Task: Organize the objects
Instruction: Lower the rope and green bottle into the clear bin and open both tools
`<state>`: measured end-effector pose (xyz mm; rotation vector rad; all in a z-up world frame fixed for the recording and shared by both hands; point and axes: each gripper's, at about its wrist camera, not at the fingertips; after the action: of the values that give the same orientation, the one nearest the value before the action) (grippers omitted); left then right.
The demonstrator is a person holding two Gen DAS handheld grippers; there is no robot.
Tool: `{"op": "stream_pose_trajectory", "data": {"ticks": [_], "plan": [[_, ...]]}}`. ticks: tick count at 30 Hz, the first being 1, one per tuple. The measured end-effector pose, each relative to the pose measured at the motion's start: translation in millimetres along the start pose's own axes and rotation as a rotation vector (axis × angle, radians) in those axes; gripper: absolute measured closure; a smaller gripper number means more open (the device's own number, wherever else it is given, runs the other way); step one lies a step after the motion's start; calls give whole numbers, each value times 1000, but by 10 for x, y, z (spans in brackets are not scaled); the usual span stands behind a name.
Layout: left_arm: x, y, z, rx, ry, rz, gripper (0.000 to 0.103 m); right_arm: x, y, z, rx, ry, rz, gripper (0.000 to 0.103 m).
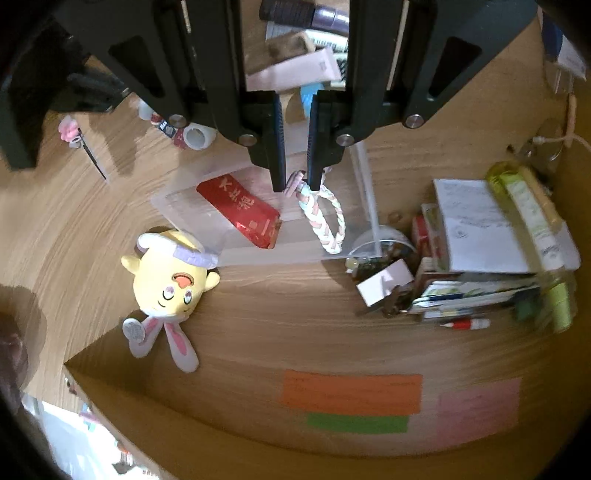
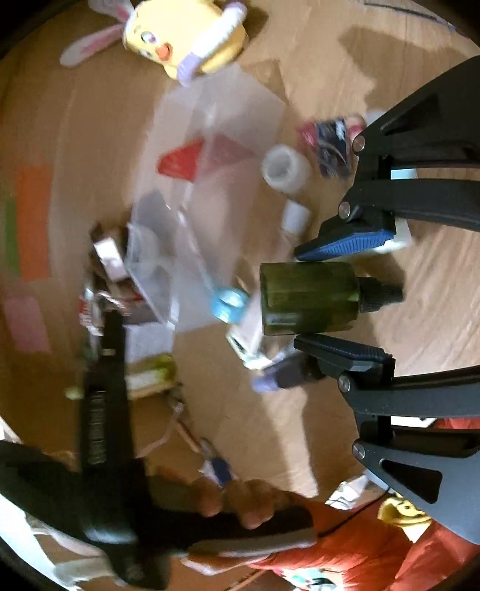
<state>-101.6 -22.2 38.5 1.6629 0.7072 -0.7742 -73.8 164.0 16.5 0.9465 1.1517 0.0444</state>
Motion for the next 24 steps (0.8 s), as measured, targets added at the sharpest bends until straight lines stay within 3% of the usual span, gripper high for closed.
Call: {"op": "stream_pose_trajectory", "data": {"ticks": [7,13,18,24], "plan": [[-106,-462,-41,-13,-32,97,93,-437,121,-443,79,-64,-96,66],[-125,-788,-3,-6,-26,165,93,-829,-59,-800,167,-103,-118,66],[-130,-999,59,31,6,219,93,-1050,-375,-1108,239,-125,-59,66],[-79,-1134,71,59,10,258,93,-1075,-714,-1305,294,-130,42,68]]}}
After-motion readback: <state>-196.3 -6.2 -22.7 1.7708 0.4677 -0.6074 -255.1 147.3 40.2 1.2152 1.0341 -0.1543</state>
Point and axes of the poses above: each gripper's, at about its wrist camera, not at the fingertips, and y roughly against the way its jaws point, z to its left, x to its underside, and after that the axes turned 3 degrees about x, right-handed
